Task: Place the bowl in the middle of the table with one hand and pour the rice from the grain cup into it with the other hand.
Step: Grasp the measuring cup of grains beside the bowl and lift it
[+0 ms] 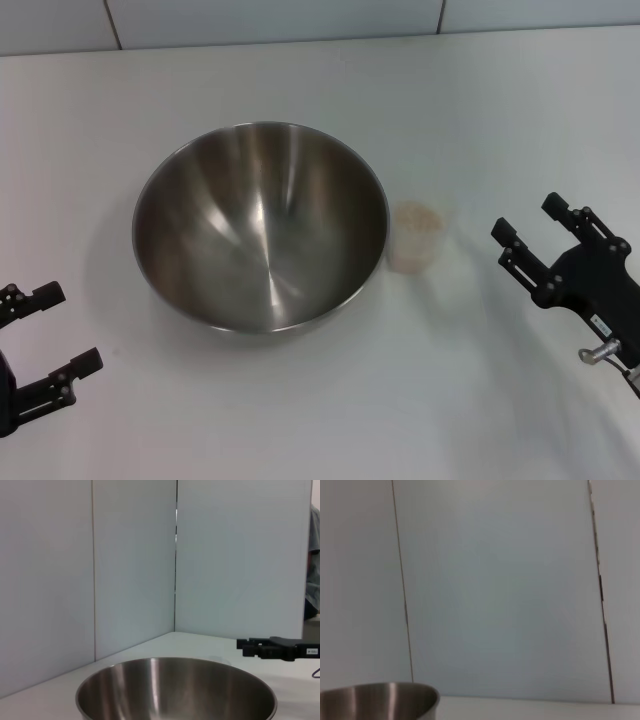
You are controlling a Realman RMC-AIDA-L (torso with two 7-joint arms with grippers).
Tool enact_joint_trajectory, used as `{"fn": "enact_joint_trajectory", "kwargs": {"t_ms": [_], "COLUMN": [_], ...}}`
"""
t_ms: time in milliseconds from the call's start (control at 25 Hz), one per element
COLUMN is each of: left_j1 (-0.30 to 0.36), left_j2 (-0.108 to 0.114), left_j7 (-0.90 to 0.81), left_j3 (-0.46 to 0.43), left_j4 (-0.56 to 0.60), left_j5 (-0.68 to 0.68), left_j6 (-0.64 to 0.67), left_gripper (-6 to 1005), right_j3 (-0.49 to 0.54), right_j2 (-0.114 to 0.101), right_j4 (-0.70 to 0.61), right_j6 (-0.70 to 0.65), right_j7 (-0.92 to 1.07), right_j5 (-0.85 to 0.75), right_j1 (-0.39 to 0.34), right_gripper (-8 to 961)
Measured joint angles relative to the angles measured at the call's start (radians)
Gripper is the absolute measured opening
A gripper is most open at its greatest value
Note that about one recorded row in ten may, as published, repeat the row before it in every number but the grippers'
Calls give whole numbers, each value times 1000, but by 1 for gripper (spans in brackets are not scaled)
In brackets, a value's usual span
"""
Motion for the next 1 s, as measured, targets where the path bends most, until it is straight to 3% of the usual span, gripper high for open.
{"fn": "enact_joint_trajectory", "kwargs": {"t_ms": [400,1000], "left_j1": [-1,-2], "left_j2": [0,0], "left_j7": [0,-1], "left_j3": [-5,-20], "left_j4": [6,6], "left_j5": [-2,-2], "left_j6": [1,1], "left_gripper": [795,796], "right_j3": [-1,-2], "right_j2": [0,-1], "right_j4": [1,1], "right_j6": [131,170], "right_j7": [-1,-1], "right_j5": [0,-5], "right_j1": [54,79], "right_gripper": [709,710]}}
